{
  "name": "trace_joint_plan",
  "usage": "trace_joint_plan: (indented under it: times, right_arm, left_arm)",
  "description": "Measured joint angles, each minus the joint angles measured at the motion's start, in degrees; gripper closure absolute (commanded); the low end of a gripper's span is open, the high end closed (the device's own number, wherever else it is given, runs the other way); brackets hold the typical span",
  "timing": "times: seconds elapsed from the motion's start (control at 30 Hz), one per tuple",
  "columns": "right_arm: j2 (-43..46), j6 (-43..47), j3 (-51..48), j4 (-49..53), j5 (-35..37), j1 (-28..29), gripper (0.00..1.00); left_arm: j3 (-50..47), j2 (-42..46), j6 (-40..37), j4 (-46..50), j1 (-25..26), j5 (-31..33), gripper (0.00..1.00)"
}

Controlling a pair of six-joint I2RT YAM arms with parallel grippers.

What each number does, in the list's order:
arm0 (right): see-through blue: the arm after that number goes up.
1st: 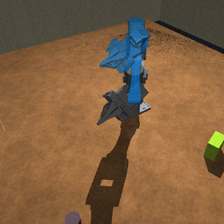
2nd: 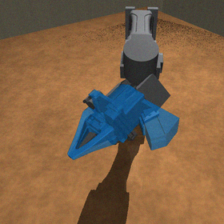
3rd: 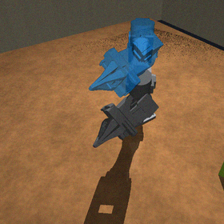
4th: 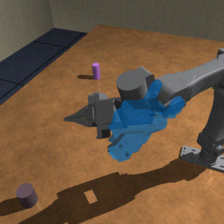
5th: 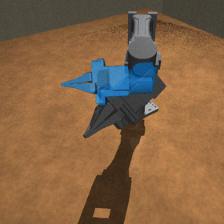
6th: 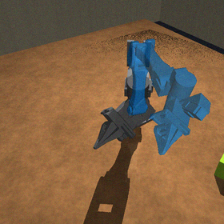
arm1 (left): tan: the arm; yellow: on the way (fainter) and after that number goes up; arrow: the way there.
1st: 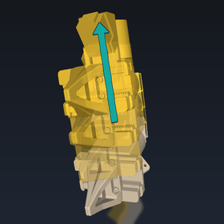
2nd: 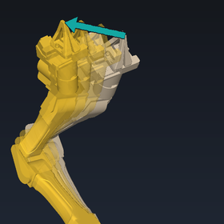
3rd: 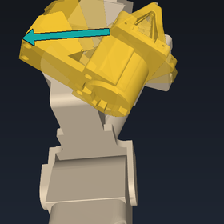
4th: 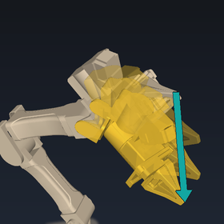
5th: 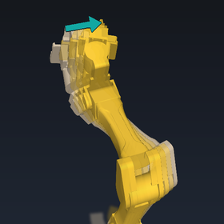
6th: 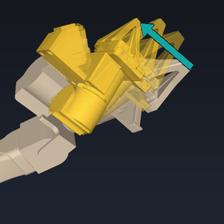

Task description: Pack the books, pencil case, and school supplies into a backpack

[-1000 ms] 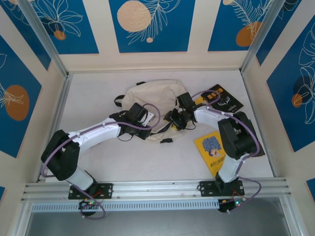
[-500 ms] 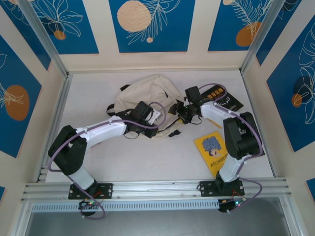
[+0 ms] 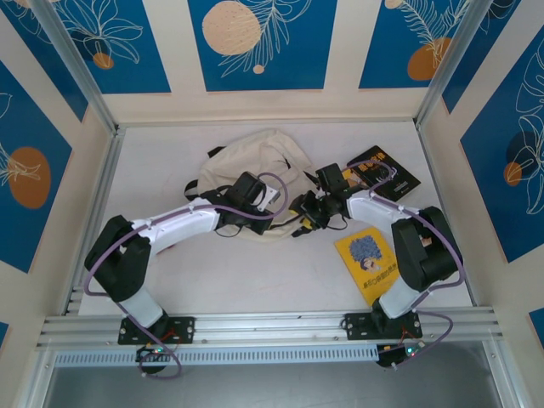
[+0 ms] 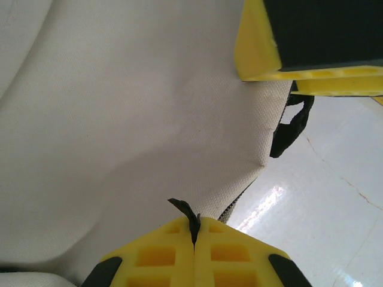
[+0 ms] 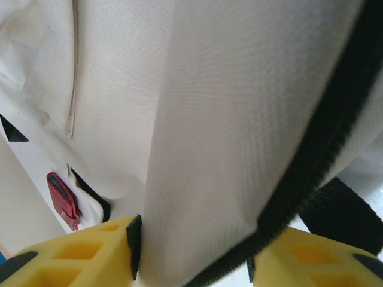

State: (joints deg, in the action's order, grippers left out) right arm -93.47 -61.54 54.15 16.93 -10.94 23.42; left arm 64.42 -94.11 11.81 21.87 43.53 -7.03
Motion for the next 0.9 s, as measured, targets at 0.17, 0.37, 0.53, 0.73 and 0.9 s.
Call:
trace_joint_plan:
  times: [0.17,0.37,0.53,0.73,0.9]
  right_arm:
    - [-1.16,-1.38,0.0,0.52,1.6,0.07,0.73]
    - [-1.49,-1.09,0.11,2.69,4.52,0.11,0.76]
    - [-2.01,0.07,0.63,4.55,6.43,0.33,0.77]
    - [-2.01,1.11,0.94,5.81,8.26,0.66,0.79]
    - [-2.01,1.62,1.03,6.51,9.51,0.66,0.8]
  left_arm:
    - [0.04,0.0,-1.14,0.9,-0.04,1.75,1.0]
    - [1.75,-1.31,-3.91,3.72,-1.16,2.84,1.0]
    - [3.21,-2.86,-6.49,5.44,-3.17,3.3,1.0]
    - [3.48,-2.93,-8.0,6.16,-5.53,3.96,1.0]
    - [3.48,-2.93,-9.01,6.25,-6.29,4.33,1.0]
